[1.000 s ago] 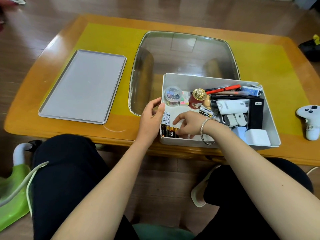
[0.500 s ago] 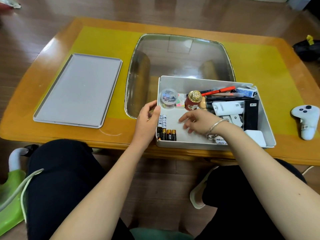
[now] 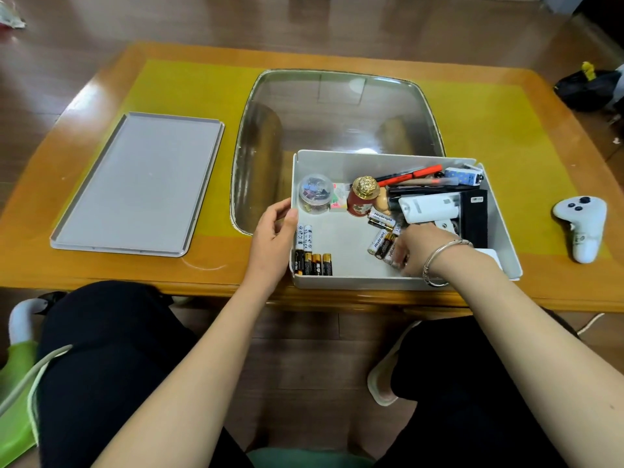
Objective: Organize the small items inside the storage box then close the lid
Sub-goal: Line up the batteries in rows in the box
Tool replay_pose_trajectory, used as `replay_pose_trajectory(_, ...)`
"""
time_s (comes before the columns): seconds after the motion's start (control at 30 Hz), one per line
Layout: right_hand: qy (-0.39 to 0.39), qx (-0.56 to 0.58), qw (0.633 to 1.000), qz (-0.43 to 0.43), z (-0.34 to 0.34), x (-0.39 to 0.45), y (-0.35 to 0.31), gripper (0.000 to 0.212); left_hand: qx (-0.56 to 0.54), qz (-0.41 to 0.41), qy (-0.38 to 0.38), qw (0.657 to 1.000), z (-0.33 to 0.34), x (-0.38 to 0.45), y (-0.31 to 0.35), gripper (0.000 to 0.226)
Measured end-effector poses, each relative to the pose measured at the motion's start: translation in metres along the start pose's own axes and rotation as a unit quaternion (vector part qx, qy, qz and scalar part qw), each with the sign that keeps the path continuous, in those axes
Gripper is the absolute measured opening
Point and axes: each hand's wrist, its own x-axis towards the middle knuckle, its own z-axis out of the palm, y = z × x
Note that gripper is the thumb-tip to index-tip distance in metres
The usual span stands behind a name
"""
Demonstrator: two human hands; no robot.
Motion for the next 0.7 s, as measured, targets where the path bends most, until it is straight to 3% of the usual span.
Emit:
replay_pose_trajectory(0.13,-0.036,-0.052,0.998,-0.009,0.0,0.006,0.001,0.019,0.001,0.0,0.002,1.0,0.0,-0.001,0.001,0.033)
replay_pose_trajectory(0.37,-0.026,-0.082,0.991,-0.099,0.006,0.015,-0.009,0.017,-0.002,0.002,0.003,1.0,0.001,-0.001,0.0,0.032)
replay_pose_trajectory(0.5,0.009,-0.072,0.992,-0.106,0.007,0.018,-0.009,0.009,-0.007,0.004,0.004,1.0,0.001,-0.001,-0.001,0.031)
replay_pose_trajectory(0.7,0.099,-0.012,0.992,-0.081,-0.001,0.021,-0.004,0.024,-0.01,0.001,0.005,1.0,0.002,0.0,-0.002,0.032)
